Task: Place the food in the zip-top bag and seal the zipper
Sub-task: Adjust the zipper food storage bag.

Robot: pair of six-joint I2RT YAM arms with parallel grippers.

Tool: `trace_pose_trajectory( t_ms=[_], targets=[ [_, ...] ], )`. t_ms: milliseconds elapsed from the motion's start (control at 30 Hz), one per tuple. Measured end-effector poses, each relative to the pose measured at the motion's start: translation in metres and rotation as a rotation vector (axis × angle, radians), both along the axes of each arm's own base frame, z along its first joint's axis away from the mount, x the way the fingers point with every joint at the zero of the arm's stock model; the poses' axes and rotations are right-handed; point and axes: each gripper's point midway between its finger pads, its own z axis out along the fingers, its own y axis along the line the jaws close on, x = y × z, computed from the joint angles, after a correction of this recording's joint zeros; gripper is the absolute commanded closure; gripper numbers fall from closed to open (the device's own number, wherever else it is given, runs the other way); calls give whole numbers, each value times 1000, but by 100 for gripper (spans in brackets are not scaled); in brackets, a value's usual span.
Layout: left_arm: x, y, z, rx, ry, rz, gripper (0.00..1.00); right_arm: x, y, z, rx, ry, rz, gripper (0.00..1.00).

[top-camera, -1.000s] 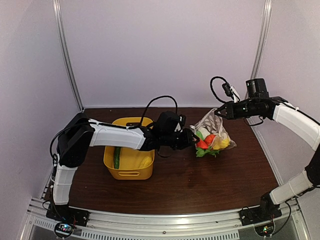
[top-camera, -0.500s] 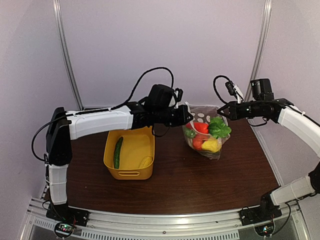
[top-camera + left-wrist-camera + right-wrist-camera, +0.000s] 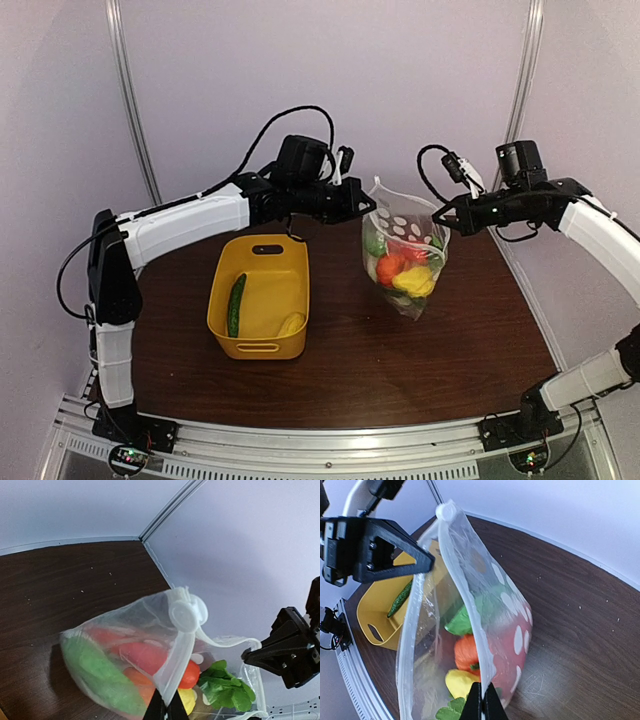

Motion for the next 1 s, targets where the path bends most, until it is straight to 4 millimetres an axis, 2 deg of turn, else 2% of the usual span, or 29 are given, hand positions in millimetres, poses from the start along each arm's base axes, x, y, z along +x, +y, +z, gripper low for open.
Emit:
trace_pose_trajectory(
  t_ms=[100, 167, 267, 333, 400, 500, 600, 733, 800, 867, 933, 1000],
  targets=[
    [0, -2, -7, 12, 9, -10, 100, -3, 1, 16, 21, -38, 12, 100],
    [-1, -4, -12, 17, 17, -18, 90, -6, 2, 20, 31, -44, 20, 100],
    [-1, -8, -23, 23, 34, -36, 85, -6, 2, 17, 29, -36, 18, 100],
    [-1, -11, -33, 31, 50, -47, 87, -6, 0, 11, 19, -24, 7, 100],
    [-2, -15, -45, 41, 69, -61, 98, -1, -5, 5, 3, -14, -21, 100],
    [-5, -19, -55, 52, 82, -88, 100, 5, -13, 1, -12, -4, -57, 100],
    [-7, -21, -54, 54, 68, -98, 100, 7, -18, 0, -20, -2, -72, 100],
    [-5, -29, -27, 26, -11, -113, 100, 15, -21, 9, -42, -23, -87, 100],
    [-1, -30, -6, 5, -69, -103, 85, 18, -24, 12, -54, -40, -104, 100],
    [1, -30, 8, -10, -106, -107, 65, 21, -27, 14, -63, -48, -119, 100],
    [1, -28, 11, -2, -127, -114, 53, 22, -28, 12, -70, -47, -124, 100],
    [2, -24, 3, 28, -127, -118, 43, 22, -28, 11, -71, -47, -125, 100]
  ],
)
